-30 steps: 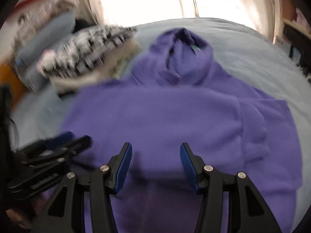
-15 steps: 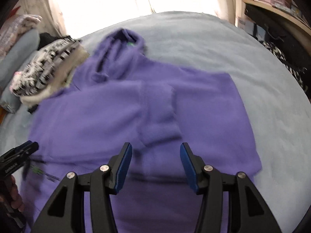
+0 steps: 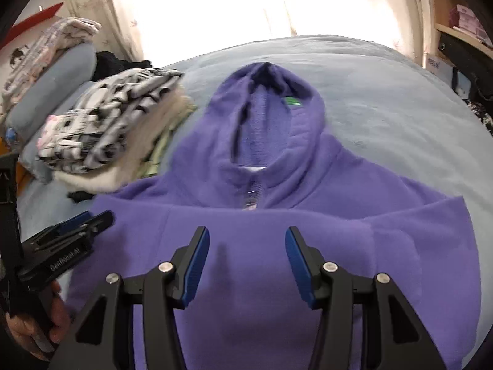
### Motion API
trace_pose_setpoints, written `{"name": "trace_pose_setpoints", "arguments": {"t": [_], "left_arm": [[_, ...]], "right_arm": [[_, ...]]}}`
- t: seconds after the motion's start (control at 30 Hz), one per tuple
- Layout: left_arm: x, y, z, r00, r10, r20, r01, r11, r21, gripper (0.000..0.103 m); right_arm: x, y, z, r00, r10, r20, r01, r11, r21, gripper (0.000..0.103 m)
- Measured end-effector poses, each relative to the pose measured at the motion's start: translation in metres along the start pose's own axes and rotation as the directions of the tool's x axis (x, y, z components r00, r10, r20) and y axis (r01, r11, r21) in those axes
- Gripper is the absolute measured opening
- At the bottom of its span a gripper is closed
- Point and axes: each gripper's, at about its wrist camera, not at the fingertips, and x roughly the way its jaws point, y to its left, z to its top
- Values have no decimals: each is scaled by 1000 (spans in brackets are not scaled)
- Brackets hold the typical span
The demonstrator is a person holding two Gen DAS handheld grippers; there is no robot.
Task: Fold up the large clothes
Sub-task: 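Open both tools and lift them off the folded hoodie, then move both open tools over the ribbed hoodie hem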
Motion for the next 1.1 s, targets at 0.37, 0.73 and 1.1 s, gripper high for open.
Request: {"name": "trace_pose_setpoints", "arguments": {"t": [0.37,0.73,1.1], "left_arm": [[28,18,-2,1000,-19,18,19,999,-32,50],[-14,9,-7,999,36,-28,-36,999,5,52],[-101,-2,-32,1000,-14,-4,14,1000,25,58]], "right_arm": [[-5,-112,-12,996,-93,-9,93,985,147,55],[-43,-99,-23,991,-135,-20,136,976,171,56],[-106,-79,-58,994,-105,-41,111,977,183,57]]}}
